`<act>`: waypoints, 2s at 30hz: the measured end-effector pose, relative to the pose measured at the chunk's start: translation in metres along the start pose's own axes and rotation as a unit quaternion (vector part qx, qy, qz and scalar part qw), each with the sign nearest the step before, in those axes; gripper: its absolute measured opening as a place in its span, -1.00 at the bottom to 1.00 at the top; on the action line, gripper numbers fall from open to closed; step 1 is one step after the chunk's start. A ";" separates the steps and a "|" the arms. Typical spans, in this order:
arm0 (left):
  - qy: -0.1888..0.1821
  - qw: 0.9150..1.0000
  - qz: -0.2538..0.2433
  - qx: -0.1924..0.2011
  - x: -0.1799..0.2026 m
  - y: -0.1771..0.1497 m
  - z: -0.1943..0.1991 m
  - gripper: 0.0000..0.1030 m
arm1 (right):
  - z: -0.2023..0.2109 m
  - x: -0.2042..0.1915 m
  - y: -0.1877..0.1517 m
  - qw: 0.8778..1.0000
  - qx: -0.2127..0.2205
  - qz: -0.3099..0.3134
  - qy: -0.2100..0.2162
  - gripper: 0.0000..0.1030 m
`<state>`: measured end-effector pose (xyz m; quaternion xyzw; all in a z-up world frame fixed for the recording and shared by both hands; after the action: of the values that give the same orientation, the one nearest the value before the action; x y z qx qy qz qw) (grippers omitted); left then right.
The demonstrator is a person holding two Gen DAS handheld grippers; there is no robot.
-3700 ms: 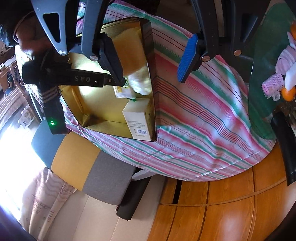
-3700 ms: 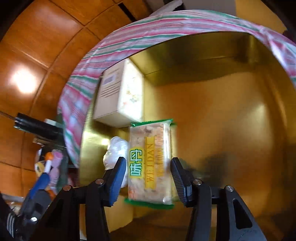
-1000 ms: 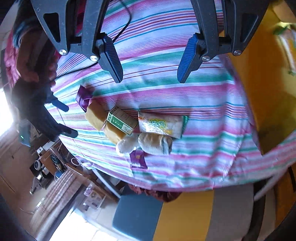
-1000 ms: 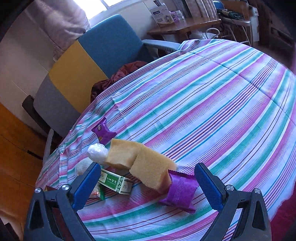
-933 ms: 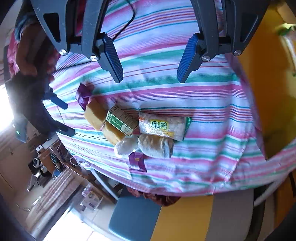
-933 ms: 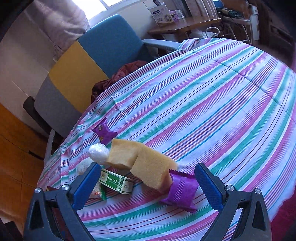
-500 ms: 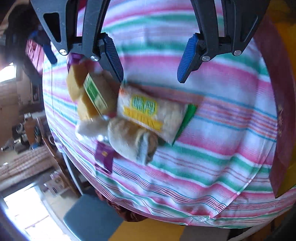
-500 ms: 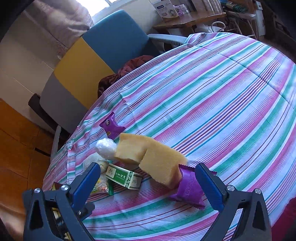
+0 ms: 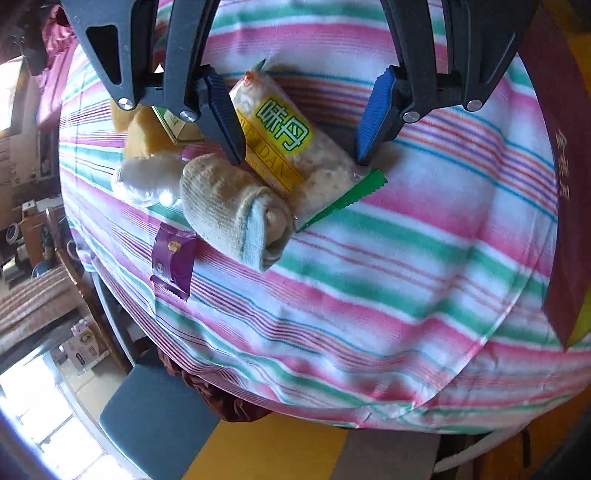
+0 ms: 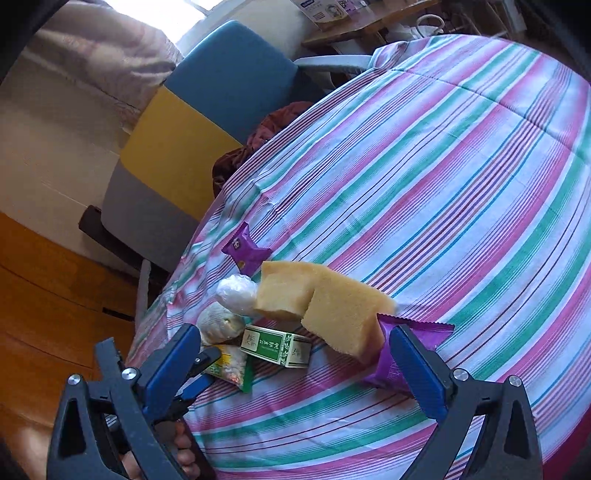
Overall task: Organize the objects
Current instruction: 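Move both grippers back toward the remaining snacks on the table, then grasp the plastic-wrapped white ball with the left gripper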
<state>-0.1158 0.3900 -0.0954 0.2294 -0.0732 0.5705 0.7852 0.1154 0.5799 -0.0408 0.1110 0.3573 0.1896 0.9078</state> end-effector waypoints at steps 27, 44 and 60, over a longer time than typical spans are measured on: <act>0.001 0.945 -0.324 0.046 0.124 -0.016 -0.012 0.19 | -0.002 0.033 0.007 0.995 0.002 -0.097 0.020 0.99; -0.075 0.950 -0.282 0.112 0.055 -0.074 0.095 -0.30 | -0.004 0.054 0.017 0.991 0.023 -0.123 -0.048 0.99; -0.085 0.955 -0.275 0.067 -0.020 -0.159 0.102 -0.29 | -0.007 0.046 0.009 0.988 0.020 -0.075 -0.132 0.52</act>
<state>0.0399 0.2885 -0.0568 0.3403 -0.0355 0.3140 0.8856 0.1391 0.6078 -0.0711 0.1257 0.2451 0.0977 0.9563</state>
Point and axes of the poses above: each gripper's, at about its wrist camera, not at the fingertips, and z roughly against the way its jaws point, x to its right, y to its top, the point moved 1 cm from there along -z, roughly the way its jaws point, and after that the axes turned 4 degrees about -y, right-handed, at the moved point
